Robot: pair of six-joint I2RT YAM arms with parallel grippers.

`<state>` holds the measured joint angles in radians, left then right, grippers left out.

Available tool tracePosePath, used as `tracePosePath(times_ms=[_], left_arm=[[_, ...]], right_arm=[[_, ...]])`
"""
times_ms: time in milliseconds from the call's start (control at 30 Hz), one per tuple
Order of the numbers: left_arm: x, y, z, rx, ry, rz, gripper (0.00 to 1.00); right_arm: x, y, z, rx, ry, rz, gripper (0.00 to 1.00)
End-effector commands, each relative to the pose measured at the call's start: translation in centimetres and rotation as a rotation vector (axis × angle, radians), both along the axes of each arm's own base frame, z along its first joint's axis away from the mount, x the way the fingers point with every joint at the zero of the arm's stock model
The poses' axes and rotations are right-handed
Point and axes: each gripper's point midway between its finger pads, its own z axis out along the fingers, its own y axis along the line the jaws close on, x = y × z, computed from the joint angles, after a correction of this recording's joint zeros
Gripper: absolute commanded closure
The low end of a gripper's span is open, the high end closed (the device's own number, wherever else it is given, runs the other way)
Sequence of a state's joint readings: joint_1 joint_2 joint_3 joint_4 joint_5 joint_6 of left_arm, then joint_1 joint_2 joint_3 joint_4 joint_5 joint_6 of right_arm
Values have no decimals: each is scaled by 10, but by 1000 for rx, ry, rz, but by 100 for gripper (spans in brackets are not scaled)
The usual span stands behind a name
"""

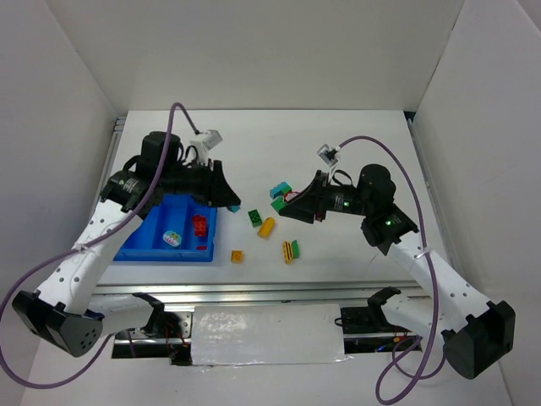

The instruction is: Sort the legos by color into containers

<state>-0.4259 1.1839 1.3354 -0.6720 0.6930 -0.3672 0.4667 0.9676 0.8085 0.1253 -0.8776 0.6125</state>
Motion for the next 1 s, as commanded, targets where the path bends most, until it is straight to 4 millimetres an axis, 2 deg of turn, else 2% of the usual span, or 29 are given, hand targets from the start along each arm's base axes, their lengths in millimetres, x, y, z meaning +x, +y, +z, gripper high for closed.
tracePosePath(times_ms=[0,33,67,100,133,167,200,367,533,600,667,700,733,833,900,967], left_arm=[[43,79,-47,297,55,421,100],[50,98,-62,356,111,527,100],[62,132,-74,442,132,678,100],[59,146,-92,497,209,745,100],[62,169,-101,549,240,837,100],[62,178,-110,572,274,878,100],[61,184,-125,595,329,916,100],[73,203,-156,646,411,1037,100],[80,218,-173,732,458,1095,100],[81,222,-179,759,478,1108,92],[82,223,-186,774,493,1109,79],[81,223,-189,777,503,1107,70],[81,223,-190,778,505,1106,53],[80,224,-194,785,520,1112,26],[82,224,-191,775,514,1116,20],[86,222,-182,759,499,1117,6]], right_arm=[[13,-10,7,-57,-55,-112,100],[14,-12,6,-63,-56,-124,100],[15,-13,3,-74,-48,-132,100],[14,-13,2,-78,-47,-132,100],[13,-13,0,-82,-41,-129,100],[13,-12,-1,-84,-35,-124,100],[13,-12,-2,-84,-27,-121,100],[13,-10,-6,-88,-19,-110,100],[12,-10,-5,-106,-27,-99,100],[11,-10,-5,-112,-28,-98,100],[12,-11,-8,-120,-28,-103,100],[12,-11,-8,-122,-28,-103,100],[12,-12,-8,-124,-32,-104,100],[12,-12,-9,-131,-33,-101,100],[12,-11,-8,-135,-35,-94,100],[14,-10,-9,-140,-30,-90,100]])
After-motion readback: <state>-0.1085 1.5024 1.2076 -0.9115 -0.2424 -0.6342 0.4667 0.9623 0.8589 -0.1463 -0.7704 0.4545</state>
